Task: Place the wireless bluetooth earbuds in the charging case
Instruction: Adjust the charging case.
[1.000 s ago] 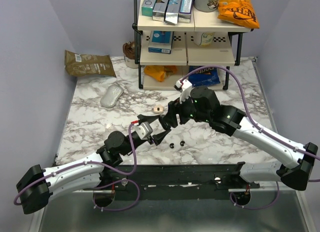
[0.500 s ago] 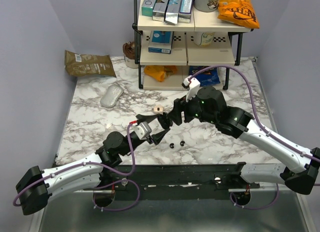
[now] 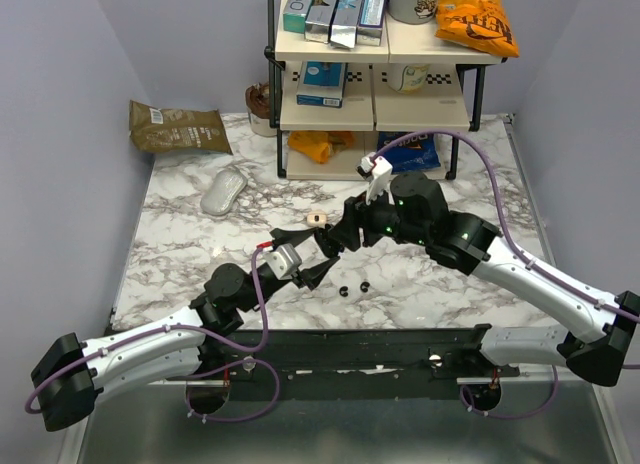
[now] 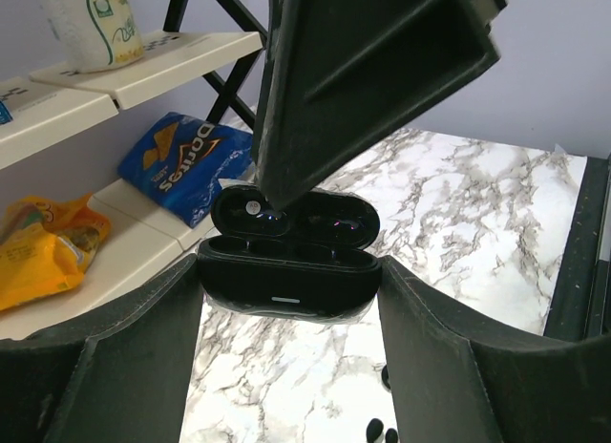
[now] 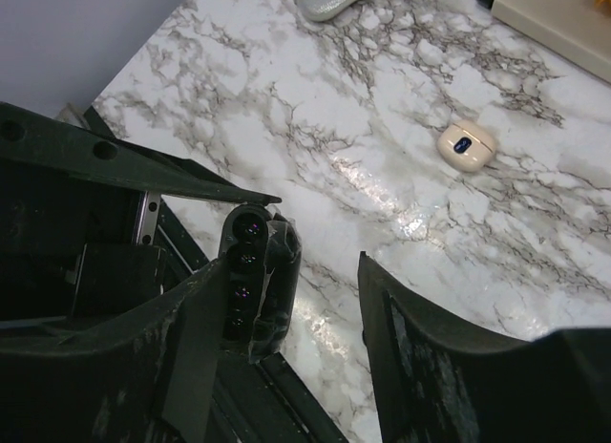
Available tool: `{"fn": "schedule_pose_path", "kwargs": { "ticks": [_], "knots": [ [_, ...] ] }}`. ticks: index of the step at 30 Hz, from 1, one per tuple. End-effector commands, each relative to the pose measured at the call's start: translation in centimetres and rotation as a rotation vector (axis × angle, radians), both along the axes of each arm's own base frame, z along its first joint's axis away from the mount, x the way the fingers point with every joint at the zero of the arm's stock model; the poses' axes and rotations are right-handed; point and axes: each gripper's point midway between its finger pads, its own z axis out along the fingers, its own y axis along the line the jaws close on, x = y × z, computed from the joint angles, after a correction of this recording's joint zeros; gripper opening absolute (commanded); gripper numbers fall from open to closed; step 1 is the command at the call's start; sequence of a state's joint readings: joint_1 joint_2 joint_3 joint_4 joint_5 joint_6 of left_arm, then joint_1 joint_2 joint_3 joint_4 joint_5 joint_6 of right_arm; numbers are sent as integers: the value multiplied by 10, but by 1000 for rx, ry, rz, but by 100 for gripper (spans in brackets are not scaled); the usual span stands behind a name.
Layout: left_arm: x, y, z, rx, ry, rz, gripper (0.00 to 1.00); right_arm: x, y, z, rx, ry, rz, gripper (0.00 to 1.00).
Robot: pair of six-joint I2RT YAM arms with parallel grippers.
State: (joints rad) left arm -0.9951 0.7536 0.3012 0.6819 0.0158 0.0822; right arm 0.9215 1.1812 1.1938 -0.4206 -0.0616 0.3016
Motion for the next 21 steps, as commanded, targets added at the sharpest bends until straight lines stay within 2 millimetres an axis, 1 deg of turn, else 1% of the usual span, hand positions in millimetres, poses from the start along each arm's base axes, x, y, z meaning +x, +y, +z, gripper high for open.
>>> {"fn": "schedule_pose_path", "kwargs": {
  "ticks": [1, 5, 6, 8, 9, 11, 12, 14, 16, 17, 18, 19, 20, 21],
  "knots": [
    [-1, 3, 20, -50, -40, 6, 0, -2, 7, -8, -8, 31, 27, 58],
    [-2, 5, 22, -59, -43, 8, 0, 0, 6, -11, -21, 33, 21, 52],
    [-2, 5, 22, -59, -43, 9, 0, 0, 6, -11, -25, 33, 19, 49],
    [1, 8, 24, -67, -39, 29, 0, 0, 6, -12, -27, 33, 23, 46],
    [1, 8, 23, -66, -38, 31, 0, -1, 7, -12, -27, 36, 27, 41],
    [1, 9, 24, -68, -38, 35, 0, -1, 7, -13, -27, 37, 32, 37],
    [2, 9, 23, -67, -36, 38, 0, -2, 7, -13, -26, 36, 35, 33],
    [4, 10, 24, -70, -28, 52, 0, -2, 6, -12, -28, 34, 36, 29],
    [7, 10, 21, -59, -7, 68, 0, -4, 5, -11, -28, 24, 43, 20],
    [10, 10, 21, -56, 5, 78, 2, -4, 4, -8, -24, 16, 45, 16],
    [13, 11, 21, -48, 16, 94, 8, -3, 3, -6, -30, 5, 42, 6],
    [15, 11, 15, -24, 34, 105, 16, -3, 2, -4, -30, -4, 44, 1],
    [17, 9, 18, -20, 42, 109, 39, -3, 1, -1, -31, -13, 45, 1],
    [18, 9, 17, -9, 55, 116, 49, -4, -1, 3, -33, -31, 55, 1]
  ]
}}
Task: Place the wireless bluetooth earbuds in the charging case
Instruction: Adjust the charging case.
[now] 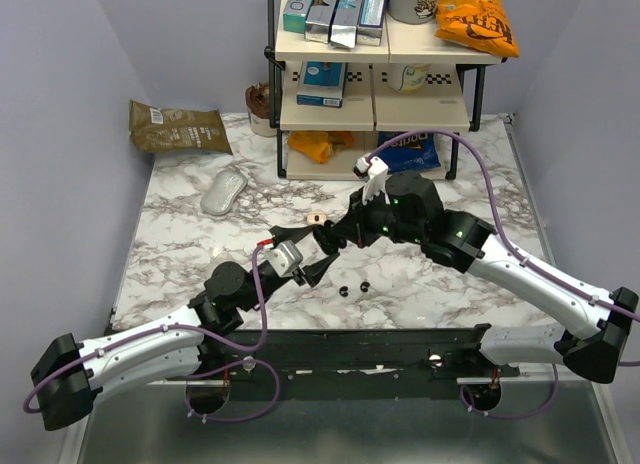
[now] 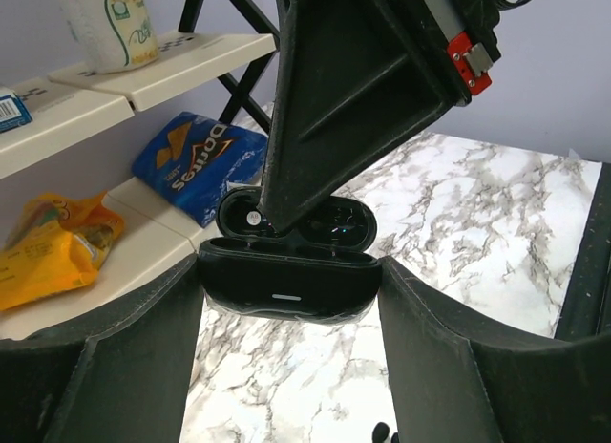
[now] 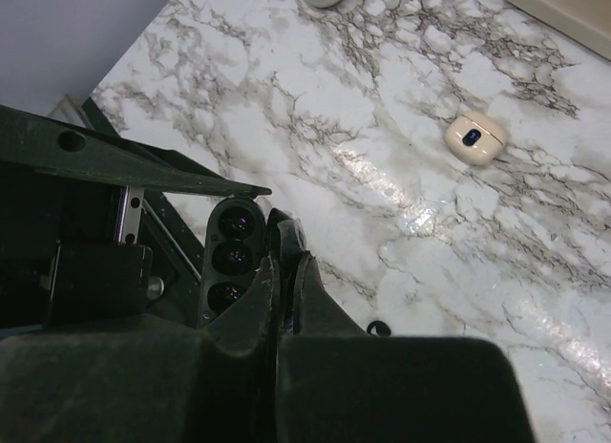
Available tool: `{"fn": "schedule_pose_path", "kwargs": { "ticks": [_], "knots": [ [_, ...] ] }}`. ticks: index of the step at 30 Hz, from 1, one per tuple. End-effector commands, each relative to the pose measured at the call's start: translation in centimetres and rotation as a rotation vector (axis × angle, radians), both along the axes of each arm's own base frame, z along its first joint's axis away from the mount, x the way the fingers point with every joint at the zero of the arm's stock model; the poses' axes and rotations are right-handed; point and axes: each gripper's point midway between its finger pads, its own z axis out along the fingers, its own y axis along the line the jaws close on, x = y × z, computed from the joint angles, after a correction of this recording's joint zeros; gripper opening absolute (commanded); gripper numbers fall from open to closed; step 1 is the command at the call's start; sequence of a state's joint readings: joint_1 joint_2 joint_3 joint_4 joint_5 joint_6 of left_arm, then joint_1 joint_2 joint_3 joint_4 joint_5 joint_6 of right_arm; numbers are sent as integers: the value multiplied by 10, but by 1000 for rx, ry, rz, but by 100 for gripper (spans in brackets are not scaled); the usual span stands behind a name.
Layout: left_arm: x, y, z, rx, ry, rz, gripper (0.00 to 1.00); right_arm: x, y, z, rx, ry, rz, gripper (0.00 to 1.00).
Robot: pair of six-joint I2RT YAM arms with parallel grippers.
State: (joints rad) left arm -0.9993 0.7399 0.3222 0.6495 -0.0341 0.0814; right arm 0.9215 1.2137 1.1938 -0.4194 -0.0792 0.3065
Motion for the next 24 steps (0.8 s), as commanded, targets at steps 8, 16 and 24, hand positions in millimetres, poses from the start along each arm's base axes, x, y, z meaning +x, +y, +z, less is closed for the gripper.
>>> {"fn": "schedule_pose_path", "kwargs": {
  "ticks": [8, 16, 24],
  "knots": [
    [18, 6, 11, -6, 100, 104, 99, -15, -18, 52, 30, -189, 103, 1],
    [2, 1, 26, 31, 108, -6, 99, -27, -24, 59, -33, -337, 235, 1],
    [-59, -15, 55, 30, 180, -537, 98, -16, -48, 73, -131, -631, 199, 1]
  ]
}}
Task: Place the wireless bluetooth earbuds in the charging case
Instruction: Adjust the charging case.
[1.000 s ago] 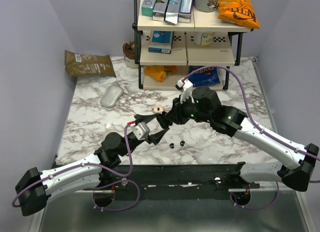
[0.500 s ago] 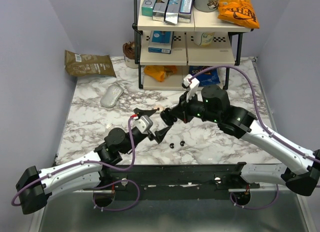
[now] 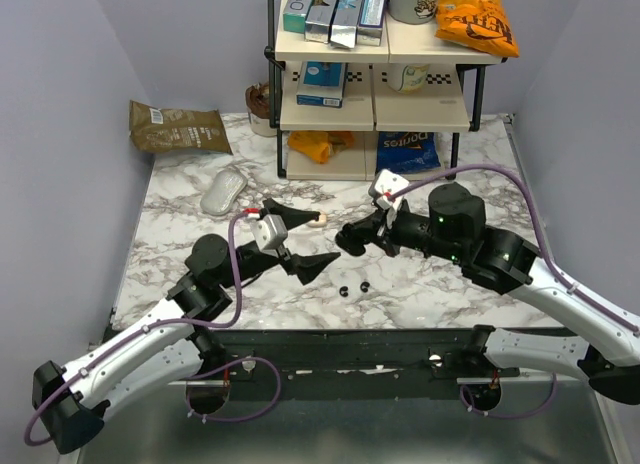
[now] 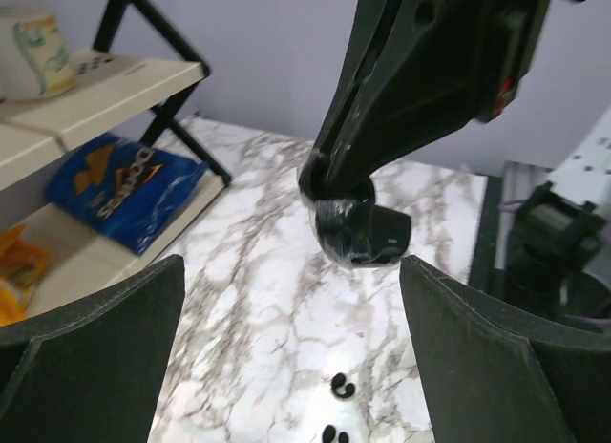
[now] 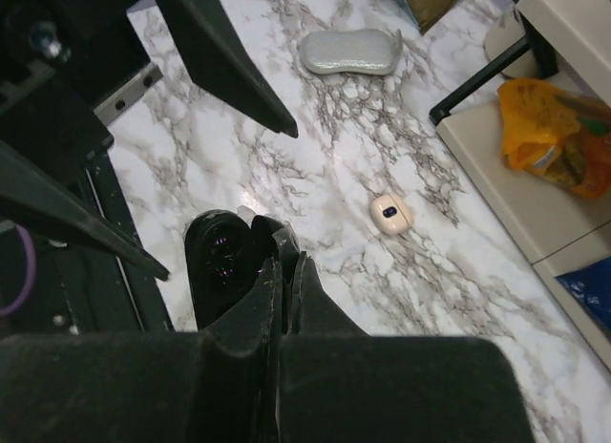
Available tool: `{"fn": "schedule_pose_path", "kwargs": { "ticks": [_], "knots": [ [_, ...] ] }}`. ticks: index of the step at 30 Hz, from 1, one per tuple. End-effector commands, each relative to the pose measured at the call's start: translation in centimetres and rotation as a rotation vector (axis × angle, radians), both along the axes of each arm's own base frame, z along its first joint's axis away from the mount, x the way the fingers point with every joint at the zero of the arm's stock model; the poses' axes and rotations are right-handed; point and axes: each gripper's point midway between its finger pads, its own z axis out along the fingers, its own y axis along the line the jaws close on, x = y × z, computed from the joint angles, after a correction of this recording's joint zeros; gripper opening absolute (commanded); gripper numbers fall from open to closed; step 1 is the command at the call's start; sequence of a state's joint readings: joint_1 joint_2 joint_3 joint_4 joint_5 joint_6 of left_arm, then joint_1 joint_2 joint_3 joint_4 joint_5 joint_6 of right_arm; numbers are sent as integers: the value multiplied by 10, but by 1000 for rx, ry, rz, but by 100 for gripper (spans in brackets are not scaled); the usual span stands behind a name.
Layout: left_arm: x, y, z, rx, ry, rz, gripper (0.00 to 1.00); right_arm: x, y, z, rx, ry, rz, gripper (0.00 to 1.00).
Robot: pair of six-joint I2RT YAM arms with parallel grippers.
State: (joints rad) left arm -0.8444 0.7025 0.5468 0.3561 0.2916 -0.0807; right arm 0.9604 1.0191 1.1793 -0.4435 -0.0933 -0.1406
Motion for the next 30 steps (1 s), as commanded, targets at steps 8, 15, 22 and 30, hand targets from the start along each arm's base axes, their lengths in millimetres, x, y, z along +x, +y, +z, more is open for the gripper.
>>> {"fn": "schedule_pose_path", "kwargs": {
  "ticks": [8, 15, 22, 30],
  "knots": [
    [-46, -29, -5, 115, 125, -484, 93, -1, -14, 32, -11, -255, 25, 1],
    [-40, -35, -1, 115, 117, -489, 91, -6, -2, 25, -66, -280, 71, 1],
    [-33, -37, 1, 100, 116, -462, 82, -10, 9, 17, -93, -274, 97, 1],
    [-27, -40, -5, 100, 138, -442, 71, -8, 13, 16, -100, -275, 81, 1]
  ]
}}
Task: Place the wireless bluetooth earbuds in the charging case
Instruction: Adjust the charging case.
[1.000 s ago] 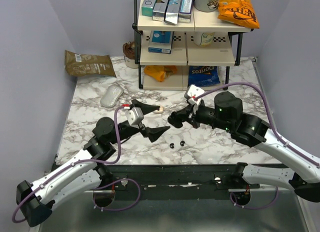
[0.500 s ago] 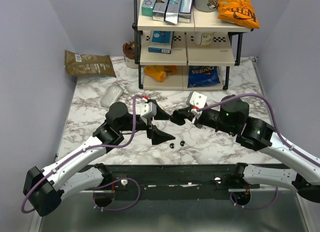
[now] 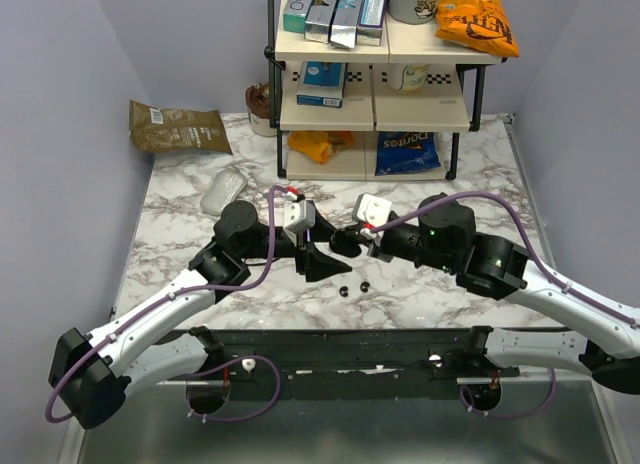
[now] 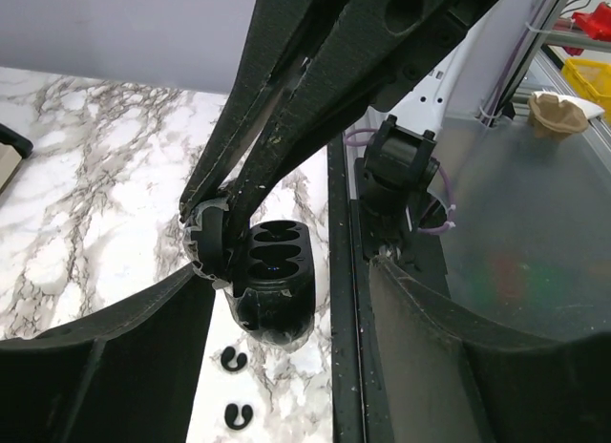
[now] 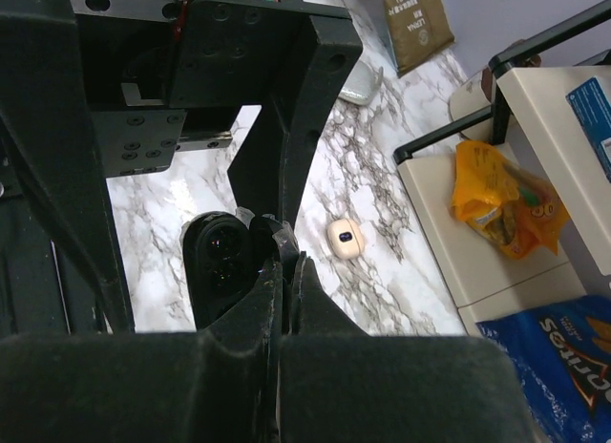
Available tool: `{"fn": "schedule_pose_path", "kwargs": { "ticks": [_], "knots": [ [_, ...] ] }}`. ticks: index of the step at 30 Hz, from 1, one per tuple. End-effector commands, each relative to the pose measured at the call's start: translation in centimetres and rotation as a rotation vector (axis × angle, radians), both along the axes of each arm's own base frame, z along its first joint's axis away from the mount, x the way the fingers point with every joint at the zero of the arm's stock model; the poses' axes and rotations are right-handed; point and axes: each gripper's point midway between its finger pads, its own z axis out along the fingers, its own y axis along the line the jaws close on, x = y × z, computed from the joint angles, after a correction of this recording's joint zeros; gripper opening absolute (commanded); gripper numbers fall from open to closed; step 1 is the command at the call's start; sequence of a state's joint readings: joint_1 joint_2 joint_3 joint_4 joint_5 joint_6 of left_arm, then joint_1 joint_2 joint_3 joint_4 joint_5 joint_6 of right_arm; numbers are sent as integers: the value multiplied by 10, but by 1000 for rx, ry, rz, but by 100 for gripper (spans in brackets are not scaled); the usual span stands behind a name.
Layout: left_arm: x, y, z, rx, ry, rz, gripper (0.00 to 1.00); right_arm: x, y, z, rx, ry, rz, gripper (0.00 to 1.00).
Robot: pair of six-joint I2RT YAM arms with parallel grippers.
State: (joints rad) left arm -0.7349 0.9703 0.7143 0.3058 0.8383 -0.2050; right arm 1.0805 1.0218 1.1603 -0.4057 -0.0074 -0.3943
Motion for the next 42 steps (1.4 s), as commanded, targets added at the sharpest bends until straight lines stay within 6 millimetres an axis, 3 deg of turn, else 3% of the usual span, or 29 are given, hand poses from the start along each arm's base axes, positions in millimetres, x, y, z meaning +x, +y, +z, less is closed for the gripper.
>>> {"fn": "schedule_pose_path", "kwargs": {
  "ticks": [1, 13, 17, 21, 26, 29, 33, 37, 38, 39, 41, 42],
  "knots": [
    [3, -1, 13, -36, -35, 8, 70, 3, 0, 15, 19, -33, -21, 1],
    [7, -3, 5, -24, -41, 15, 45, 5, 0, 10, 7, -29, -43, 1],
    [6, -2, 1, -20, -35, 11, 32, 6, -3, 13, 22, -26, -55, 2],
    [5, -3, -2, -16, -20, 6, 14, 4, -5, 22, 68, -13, -69, 24],
    [4, -1, 0, -35, -22, 17, 0, 4, -7, 26, 82, -15, -73, 27],
    [6, 0, 2, -48, -29, 32, 0, 3, -7, 26, 85, -7, -76, 31],
    [6, 1, -1, -58, -17, 49, 0, 12, -15, 43, 195, 38, -178, 60],
    [19, 7, 0, -96, 4, 153, 0, 33, -51, 70, 407, 156, -353, 68],
    [19, 11, -5, -107, 12, 174, 0, 37, -56, 68, 442, 202, -377, 68],
    [21, 13, -4, -123, 10, 203, 0, 52, -70, 56, 485, 279, -452, 68],
    [27, 23, -2, -167, -11, 297, 0, 57, -75, 32, 492, 376, -476, 68],
    [30, 27, -2, -183, -16, 341, 0, 63, -80, -1, 443, 432, -529, 66]
  ]
}}
